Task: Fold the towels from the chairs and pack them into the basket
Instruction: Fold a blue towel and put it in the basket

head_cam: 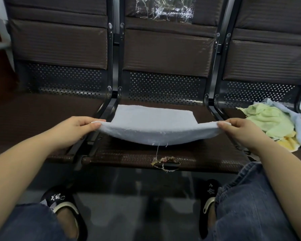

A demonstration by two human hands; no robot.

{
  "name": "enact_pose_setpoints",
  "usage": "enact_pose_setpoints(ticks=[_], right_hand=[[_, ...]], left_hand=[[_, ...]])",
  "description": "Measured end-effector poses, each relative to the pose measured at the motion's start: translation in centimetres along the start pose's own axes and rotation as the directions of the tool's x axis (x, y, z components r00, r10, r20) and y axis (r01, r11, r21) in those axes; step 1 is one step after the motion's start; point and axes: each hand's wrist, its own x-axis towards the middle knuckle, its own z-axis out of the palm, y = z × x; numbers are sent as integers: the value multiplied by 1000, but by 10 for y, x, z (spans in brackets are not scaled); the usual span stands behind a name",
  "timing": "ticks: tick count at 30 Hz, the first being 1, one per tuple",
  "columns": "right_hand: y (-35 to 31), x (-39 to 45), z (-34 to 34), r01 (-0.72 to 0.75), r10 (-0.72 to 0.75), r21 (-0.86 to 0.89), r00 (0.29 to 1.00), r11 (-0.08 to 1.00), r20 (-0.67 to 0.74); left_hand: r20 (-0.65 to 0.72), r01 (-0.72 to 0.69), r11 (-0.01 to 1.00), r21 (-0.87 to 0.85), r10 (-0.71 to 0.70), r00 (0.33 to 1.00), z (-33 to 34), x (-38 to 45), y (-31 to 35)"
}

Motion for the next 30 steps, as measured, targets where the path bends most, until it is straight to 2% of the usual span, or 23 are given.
enact_pose_setpoints(ticks=[2,5,8,11,14,17,19,20,22,24,28,30], right_hand=[[1,0,-1,1,-1,42,1000,999,8],[-3,-4,-3,-16,14,42,999,999,48],[-2,-10,-4,-102,97,21,982,995,161],[2,-20,-2,-238,234,-31,903,971,360],[-1,-20,-3,-291,269,-16,862,957,430],[0,-13,-4,-242,206,57,908,969,366],[-1,-6,-3,-190,161,82,948,978,275],[-4,-1,-3,-156,138,66,967,986,215],[-10,11,-4,-73,80,-85,994,994,77],[-20,26,-2,-27,20,-221,999,975,-35],[-36,63,9,-33,-9,-263,988,964,-156],[-39,80,18,-70,39,-166,982,984,-184]], left_hand=[[9,-27,992,-121,28,1000,2,-2,4],[66,36,968,-247,-20,998,2,-5,6],[178,153,960,-236,-112,978,0,-8,12],[278,336,922,-193,-277,920,3,-15,17],[318,379,916,-133,-323,891,-3,-17,15],[273,362,918,-160,-311,910,-7,-11,15],[163,284,944,-169,-257,952,-9,-3,13],[78,230,967,-113,-223,972,-10,3,13],[-78,135,985,104,-127,989,-13,18,13],[-175,117,982,150,-90,980,-11,35,15],[-268,161,982,-99,-182,946,3,71,15],[-283,182,964,-195,-233,930,10,89,11]])
